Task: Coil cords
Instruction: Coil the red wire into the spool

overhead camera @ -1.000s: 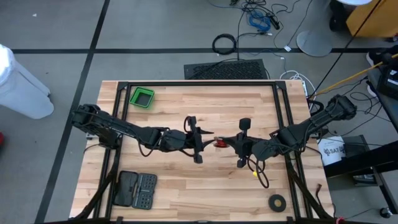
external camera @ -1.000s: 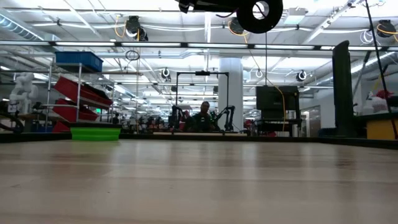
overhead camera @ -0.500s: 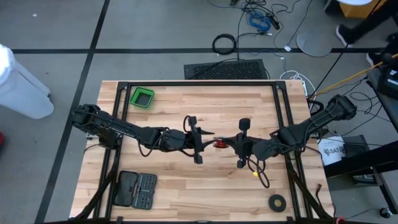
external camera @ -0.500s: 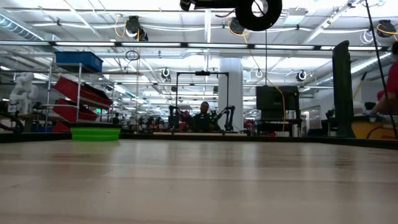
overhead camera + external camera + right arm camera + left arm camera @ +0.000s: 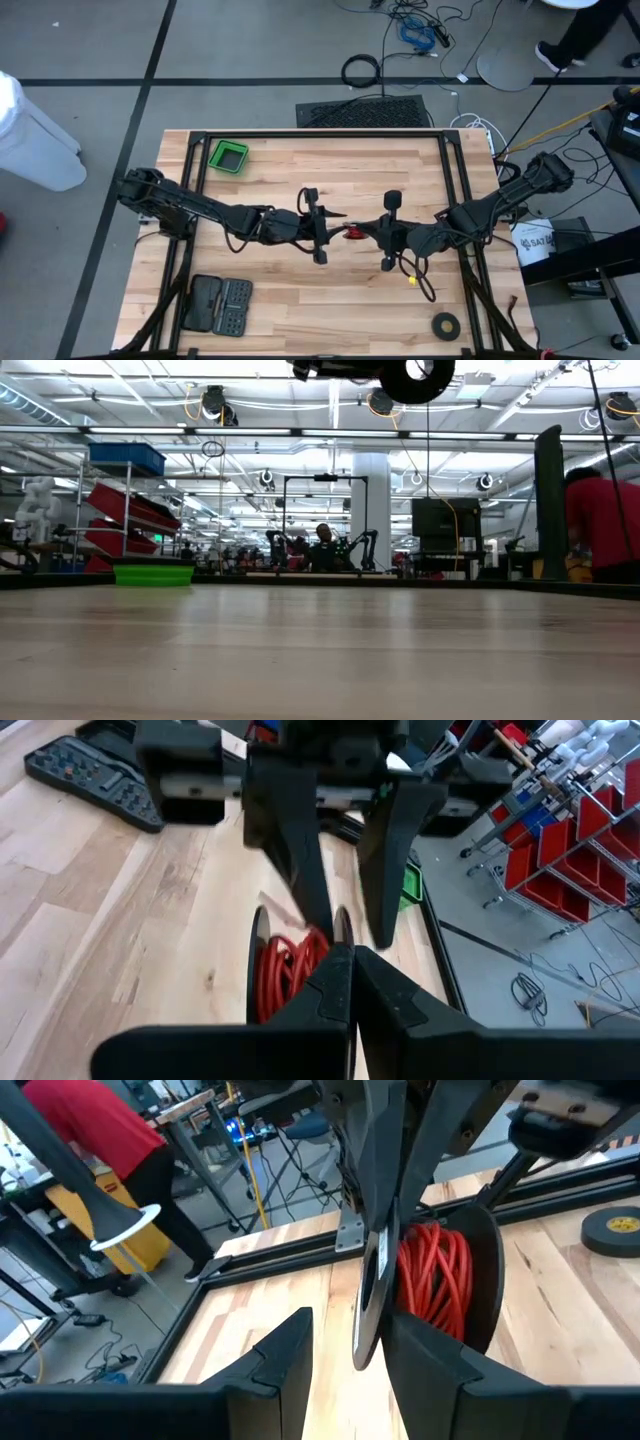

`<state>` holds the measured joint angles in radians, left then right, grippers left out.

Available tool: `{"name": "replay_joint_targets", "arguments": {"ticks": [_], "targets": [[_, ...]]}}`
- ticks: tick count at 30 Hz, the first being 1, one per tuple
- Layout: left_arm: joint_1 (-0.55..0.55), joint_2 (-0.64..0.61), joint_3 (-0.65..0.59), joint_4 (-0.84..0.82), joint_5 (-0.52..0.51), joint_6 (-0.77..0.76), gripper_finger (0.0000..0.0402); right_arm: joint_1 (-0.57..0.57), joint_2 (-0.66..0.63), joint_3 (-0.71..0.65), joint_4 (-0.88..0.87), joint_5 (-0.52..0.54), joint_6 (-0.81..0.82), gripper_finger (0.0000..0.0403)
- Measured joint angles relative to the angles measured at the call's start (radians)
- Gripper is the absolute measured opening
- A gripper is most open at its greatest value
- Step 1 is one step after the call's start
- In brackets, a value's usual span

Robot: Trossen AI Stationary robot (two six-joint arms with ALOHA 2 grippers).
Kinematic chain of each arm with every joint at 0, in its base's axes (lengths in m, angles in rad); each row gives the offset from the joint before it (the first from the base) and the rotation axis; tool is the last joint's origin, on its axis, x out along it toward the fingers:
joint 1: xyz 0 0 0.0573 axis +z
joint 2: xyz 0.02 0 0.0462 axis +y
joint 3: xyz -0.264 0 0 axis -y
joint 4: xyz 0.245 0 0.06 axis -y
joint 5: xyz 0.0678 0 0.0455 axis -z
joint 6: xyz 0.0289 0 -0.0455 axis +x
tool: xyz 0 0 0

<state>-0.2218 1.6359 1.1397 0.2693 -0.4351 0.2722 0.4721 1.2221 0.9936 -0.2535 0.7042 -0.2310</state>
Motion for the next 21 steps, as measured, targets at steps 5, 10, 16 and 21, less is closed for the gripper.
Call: {"name": "replay_joint_targets", "arguments": {"ticks": [5, 10, 16, 21], "targets": [[0.002, 0.059, 0.0, 0.08, -0.001, 0.035, 0.0126, 0.0, 0.0, 0.0, -0.001, -0.003, 0.0, 0.0], [0.002, 0.082, 0.0, 0.122, -0.044, 0.073, 0.0101, 0.0, 0.0, 0.0, -0.004, 0.002, 0.001, 0.0], [-0.002, 0.081, 0.0, 0.13, -0.045, 0.085, 0.0027, 0.0, 0.0, 0.0, -0.005, 0.004, 0.001, 0.0], [-0.002, 0.081, -0.001, 0.13, -0.044, 0.089, 0.0009, 0.0, 0.0, 0.0, -0.008, 0.005, 0.0, 0.0]]}}
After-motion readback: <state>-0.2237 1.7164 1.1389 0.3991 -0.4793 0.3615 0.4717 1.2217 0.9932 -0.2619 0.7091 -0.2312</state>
